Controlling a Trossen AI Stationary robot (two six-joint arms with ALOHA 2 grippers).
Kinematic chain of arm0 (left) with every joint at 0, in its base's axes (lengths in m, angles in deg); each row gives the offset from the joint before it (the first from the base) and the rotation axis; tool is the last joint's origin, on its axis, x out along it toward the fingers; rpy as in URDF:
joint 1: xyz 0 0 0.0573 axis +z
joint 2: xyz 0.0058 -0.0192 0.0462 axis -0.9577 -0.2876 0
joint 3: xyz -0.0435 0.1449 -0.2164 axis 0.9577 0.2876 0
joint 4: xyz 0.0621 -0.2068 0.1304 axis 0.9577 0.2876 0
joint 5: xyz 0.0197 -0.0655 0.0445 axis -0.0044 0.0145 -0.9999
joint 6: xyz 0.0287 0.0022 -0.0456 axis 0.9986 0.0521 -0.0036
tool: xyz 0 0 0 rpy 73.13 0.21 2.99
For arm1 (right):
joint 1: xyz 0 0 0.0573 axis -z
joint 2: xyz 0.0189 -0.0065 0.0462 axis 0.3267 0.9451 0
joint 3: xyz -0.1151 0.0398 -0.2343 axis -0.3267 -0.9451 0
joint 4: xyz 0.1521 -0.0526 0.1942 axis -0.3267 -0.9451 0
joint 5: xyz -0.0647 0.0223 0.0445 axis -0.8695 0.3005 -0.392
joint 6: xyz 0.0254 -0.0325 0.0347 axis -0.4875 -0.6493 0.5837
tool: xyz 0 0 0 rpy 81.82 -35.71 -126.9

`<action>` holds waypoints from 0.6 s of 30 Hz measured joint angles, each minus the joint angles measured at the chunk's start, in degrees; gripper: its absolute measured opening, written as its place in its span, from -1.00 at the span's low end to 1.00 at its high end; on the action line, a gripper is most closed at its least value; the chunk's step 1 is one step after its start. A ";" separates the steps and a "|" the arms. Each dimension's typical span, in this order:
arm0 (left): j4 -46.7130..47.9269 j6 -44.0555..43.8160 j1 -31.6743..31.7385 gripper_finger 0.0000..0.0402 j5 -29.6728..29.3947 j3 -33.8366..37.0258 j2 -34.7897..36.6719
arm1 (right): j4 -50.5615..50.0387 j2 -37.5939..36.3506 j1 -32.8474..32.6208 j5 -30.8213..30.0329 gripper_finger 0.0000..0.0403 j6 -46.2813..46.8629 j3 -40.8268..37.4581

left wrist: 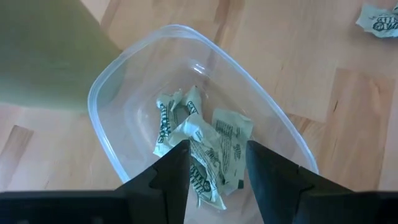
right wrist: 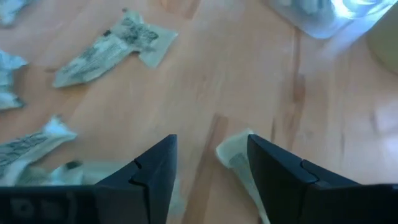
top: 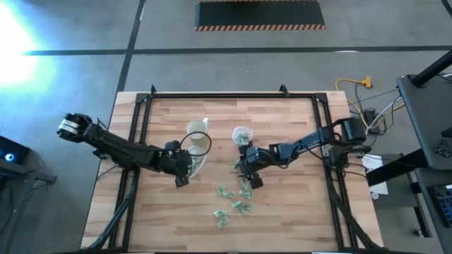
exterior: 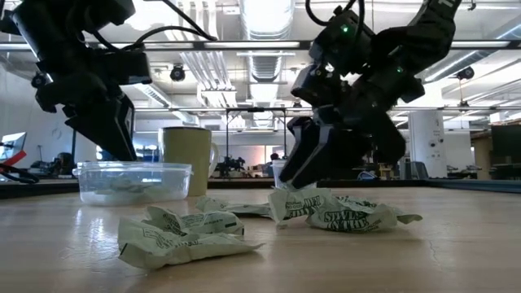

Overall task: Pick and place items into bin
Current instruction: Put the stevia packet into the top transparent bin

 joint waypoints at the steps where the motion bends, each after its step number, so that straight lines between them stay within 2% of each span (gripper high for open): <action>1: -0.04 0.00 0.00 -0.31 -0.02 0.00 0.00 | -0.02 0.14 0.00 -0.35 -0.05 -0.12 0.10; 11: -0.40 2.66 0.00 -0.31 -0.09 -0.05 0.00 | 0.41 2.20 0.19 -3.57 0.14 -3.74 0.46; 18: -0.41 3.65 0.00 -0.31 -0.49 -0.62 0.00 | 0.85 2.54 1.68 -3.72 0.11 -4.09 0.46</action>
